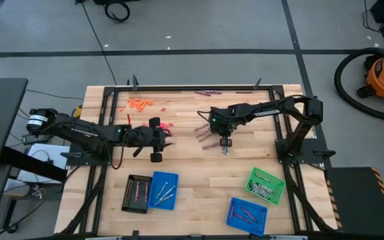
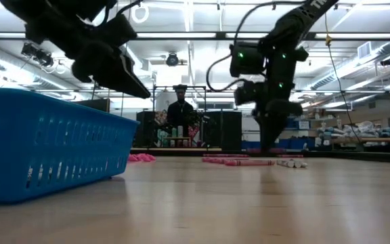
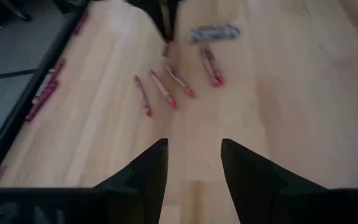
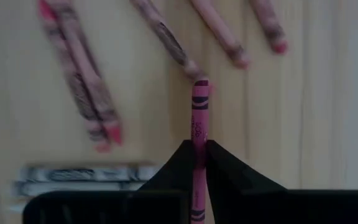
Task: Sort crayons
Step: Put the red crayon into the right blue bin
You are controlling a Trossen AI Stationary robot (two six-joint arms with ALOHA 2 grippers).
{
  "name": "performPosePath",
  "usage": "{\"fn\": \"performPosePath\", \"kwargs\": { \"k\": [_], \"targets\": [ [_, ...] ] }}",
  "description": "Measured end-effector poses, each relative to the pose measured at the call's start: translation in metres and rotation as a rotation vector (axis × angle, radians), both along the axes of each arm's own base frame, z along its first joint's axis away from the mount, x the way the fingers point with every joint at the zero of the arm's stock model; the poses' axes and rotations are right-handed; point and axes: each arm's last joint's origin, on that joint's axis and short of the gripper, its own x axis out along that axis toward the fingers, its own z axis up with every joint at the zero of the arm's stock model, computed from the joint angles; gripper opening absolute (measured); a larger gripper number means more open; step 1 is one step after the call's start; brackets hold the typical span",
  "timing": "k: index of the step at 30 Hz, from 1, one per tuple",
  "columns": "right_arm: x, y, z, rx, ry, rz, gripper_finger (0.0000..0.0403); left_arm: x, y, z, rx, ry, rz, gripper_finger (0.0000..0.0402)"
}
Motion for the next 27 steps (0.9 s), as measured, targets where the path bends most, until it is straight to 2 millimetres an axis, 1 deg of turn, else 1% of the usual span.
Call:
{"fn": "performPosePath", "kwargs": {
  "k": [2, 5, 8, 12, 15, 20, 27],
  "targets": [
    [0.005, 0.005, 0.007, 0.006, -0.008, 0.002, 0.0035, 0.0, 0.004, -0.002, -0.023, -0.051, 0.03, 0.0162],
    [0.021, 0.017, 0.02, -0.006, -0.096, 0.036, 0.0035, 0.0, 0.006, -0.003, -0.044, -0.101, 0.01, 0.0174],
    [0.035, 0.031, 0.033, -0.007, -0.194, 0.085, 0.0036, 0.002, 0.005, -0.001, -0.053, -0.139, -0.022, 0.0199],
    [0.051, 0.047, 0.047, -0.022, -0.325, 0.138, 0.0036, 0.004, 0.005, 0.0, -0.053, -0.162, -0.023, 0.0235],
    [0.059, 0.056, 0.053, -0.038, -0.421, 0.163, 0.0036, 0.006, 0.005, 0.0, -0.055, -0.175, -0.022, 0.025],
    [0.067, 0.065, 0.06, -0.105, -0.515, 0.16, 0.0036, 0.011, 0.004, 0.001, -0.074, -0.227, -0.057, 0.0247],
    [0.074, 0.07, 0.068, -0.11, -0.628, 0.153, 0.0036, 0.017, 0.003, 0.004, -0.068, -0.29, -0.065, 0.0232]
  ]
}}
